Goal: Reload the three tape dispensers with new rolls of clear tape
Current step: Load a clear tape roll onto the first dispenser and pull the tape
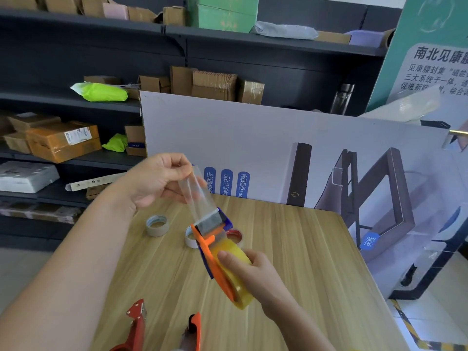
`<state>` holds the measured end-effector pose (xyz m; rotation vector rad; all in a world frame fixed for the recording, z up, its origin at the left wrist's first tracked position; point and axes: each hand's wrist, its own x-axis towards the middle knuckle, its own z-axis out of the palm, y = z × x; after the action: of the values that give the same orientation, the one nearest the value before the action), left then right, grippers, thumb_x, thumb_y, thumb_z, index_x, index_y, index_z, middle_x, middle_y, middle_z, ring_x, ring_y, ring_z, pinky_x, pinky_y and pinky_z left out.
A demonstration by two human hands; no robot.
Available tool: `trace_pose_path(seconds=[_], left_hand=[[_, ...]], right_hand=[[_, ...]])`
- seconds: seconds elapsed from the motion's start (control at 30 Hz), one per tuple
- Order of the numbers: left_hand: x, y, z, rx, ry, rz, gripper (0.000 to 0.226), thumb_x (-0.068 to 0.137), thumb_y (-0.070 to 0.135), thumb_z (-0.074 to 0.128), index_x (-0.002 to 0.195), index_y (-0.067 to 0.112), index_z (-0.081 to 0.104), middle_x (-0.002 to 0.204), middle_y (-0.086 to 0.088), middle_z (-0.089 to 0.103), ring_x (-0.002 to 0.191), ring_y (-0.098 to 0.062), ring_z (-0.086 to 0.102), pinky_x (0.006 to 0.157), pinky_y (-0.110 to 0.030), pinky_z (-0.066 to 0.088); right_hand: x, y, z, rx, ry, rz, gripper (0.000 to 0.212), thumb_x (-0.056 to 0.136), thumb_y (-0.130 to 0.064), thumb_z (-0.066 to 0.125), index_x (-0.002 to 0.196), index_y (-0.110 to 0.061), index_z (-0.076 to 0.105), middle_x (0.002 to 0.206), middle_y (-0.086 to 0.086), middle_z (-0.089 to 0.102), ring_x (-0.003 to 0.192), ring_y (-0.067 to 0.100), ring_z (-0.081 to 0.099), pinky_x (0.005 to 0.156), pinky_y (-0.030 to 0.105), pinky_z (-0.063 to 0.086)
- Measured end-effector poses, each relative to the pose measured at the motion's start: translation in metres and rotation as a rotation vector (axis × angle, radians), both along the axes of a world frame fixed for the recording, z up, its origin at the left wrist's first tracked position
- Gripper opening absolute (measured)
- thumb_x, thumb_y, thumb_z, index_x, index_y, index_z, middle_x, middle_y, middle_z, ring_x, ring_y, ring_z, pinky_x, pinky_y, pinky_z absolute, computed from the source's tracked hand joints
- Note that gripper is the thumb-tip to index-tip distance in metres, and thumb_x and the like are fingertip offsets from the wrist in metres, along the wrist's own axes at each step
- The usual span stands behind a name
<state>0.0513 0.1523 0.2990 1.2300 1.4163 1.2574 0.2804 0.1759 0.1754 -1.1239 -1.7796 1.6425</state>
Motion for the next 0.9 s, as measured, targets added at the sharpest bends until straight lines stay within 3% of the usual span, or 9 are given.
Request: trace_pose_path(seconds=[0.13, 0.3, 0.43, 0.5, 0.63, 0.77, 0.9], left_hand=[[-0.009, -0.002, 0.009, 0.127, 0.157, 0.252, 0.018, 0.093, 0.004, 0.054, 0.078, 0.008, 0.062, 0.085, -0.016, 0.071, 0.063, -0.02, 0.071, 0.056, -0.03, 0.06], [-0.002, -0.002, 0.011, 0.306, 0.47, 0.522, 0.015, 0.089, 0.011, 0.063, 0.079, 0.019, 0.069, 0.074, -0.01, 0.068, 0.068, -0.025, 0.068, 0.068, -0.038, 0.059], [-0.004, -0.002, 0.018, 0.421, 0.646, 0.681, 0.01, 0.09, 0.021, 0.062, 0.086, 0.019, 0.071, 0.074, 0.0, 0.068, 0.06, -0.013, 0.064, 0.069, -0.037, 0.058], [-0.005, 0.003, 0.017, 0.411, 0.645, 0.67, 0.01, 0.089, 0.021, 0.063, 0.088, 0.017, 0.072, 0.074, 0.0, 0.067, 0.057, -0.013, 0.062, 0.068, -0.038, 0.058], [-0.011, 0.017, 0.007, 0.358, 0.625, 0.65, 0.008, 0.087, 0.019, 0.066, 0.087, 0.015, 0.073, 0.071, 0.0, 0.067, 0.053, -0.012, 0.059, 0.07, -0.041, 0.059], [-0.02, 0.031, -0.01, 0.295, 0.543, 0.646, 0.007, 0.086, 0.021, 0.068, 0.085, 0.017, 0.073, 0.072, 0.001, 0.069, 0.053, -0.013, 0.059, 0.07, -0.039, 0.059], [-0.026, 0.042, -0.035, 0.19, 0.442, 0.633, 0.011, 0.083, 0.019, 0.071, 0.073, 0.022, 0.069, 0.07, 0.0, 0.068, 0.055, -0.014, 0.06, 0.062, -0.032, 0.055]], right_hand=[[-0.001, -0.001, -0.001, 0.009, 0.012, 0.059, 0.033, 0.069, -0.046, 0.07, 0.085, -0.017, 0.07, 0.072, -0.007, 0.063, 0.067, 0.007, 0.061, 0.067, 0.026, 0.048], [-0.002, 0.003, 0.006, 0.029, -0.013, 0.07, 0.034, 0.067, -0.039, 0.064, 0.088, -0.012, 0.065, 0.072, -0.005, 0.058, 0.065, 0.009, 0.056, 0.065, 0.025, 0.044], [-0.005, 0.001, 0.006, 0.065, -0.013, 0.116, 0.037, 0.062, -0.032, 0.062, 0.089, -0.007, 0.06, 0.072, -0.003, 0.053, 0.064, 0.01, 0.051, 0.062, 0.025, 0.041], [-0.006, 0.0, 0.002, 0.056, 0.009, 0.069, 0.043, 0.067, -0.04, 0.063, 0.094, -0.006, 0.063, 0.073, -0.002, 0.057, 0.064, 0.009, 0.054, 0.063, 0.026, 0.043], [-0.006, -0.003, -0.005, 0.038, 0.03, -0.028, 0.058, 0.076, -0.066, 0.06, 0.084, -0.009, 0.068, 0.067, -0.006, 0.066, 0.062, 0.007, 0.061, 0.063, 0.024, 0.048], [-0.002, -0.002, -0.007, 0.019, 0.069, -0.054, 0.055, 0.073, -0.063, 0.065, 0.082, -0.009, 0.07, 0.067, 0.0, 0.067, 0.062, 0.01, 0.062, 0.059, 0.023, 0.049], [0.004, -0.001, -0.007, -0.024, 0.128, -0.07, 0.057, 0.066, -0.064, 0.068, 0.09, -0.012, 0.074, 0.09, 0.015, 0.074, 0.075, 0.017, 0.069, 0.074, 0.037, 0.057]])
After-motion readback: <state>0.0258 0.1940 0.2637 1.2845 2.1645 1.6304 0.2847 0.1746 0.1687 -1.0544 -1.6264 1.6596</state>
